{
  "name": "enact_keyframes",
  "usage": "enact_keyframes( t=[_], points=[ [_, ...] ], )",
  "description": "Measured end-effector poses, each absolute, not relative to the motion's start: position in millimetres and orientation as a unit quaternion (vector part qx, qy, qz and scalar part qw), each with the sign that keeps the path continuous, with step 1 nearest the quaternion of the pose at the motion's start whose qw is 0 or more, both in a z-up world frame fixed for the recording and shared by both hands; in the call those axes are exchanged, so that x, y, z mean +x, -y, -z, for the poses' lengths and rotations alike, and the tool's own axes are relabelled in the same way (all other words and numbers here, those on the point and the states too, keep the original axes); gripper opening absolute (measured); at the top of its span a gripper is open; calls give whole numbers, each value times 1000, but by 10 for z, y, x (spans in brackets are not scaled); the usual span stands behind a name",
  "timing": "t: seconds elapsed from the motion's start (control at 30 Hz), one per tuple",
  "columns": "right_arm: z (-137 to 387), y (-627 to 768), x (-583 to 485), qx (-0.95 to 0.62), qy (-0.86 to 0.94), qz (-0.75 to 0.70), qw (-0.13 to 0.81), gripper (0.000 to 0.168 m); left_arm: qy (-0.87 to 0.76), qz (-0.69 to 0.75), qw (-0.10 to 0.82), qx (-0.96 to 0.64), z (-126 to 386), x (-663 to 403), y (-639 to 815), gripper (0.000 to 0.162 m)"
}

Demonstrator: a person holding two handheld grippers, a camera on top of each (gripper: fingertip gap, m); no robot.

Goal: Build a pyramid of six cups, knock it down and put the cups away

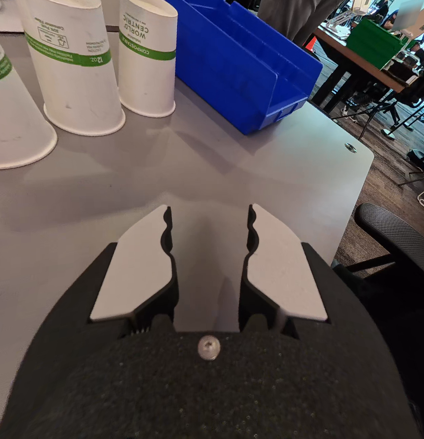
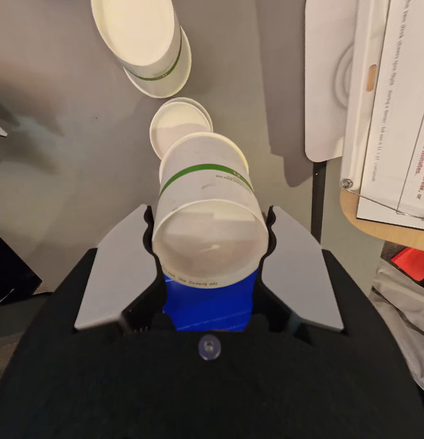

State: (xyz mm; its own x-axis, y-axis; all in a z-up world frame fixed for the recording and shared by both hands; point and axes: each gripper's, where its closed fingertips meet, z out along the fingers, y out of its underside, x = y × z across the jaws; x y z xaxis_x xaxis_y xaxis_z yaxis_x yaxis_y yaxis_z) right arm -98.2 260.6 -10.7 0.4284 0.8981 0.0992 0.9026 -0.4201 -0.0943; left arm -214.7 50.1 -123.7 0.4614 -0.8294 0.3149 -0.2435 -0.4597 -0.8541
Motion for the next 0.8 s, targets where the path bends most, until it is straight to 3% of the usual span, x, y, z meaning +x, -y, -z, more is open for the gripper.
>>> enact_keyframes(
  t=[0.33,0.57,0.7,0.8],
  points=[
    [276,-2598,-968,-845,534,25,23,91,-354,395,371,-762,1218,-2146,-471,61],
    [259,-2599,-929,-847,530,11,45,93,-365,394,359,-763,1277,-2098,-420,63],
    [89,-2554,-865,-845,528,1,81,99,-370,396,351,-764,1306,-2077,-386,63],
    [-257,-2459,-922,-833,520,-28,185,98,-375,396,346,-763,1313,-2065,-360,62]
  ],
)
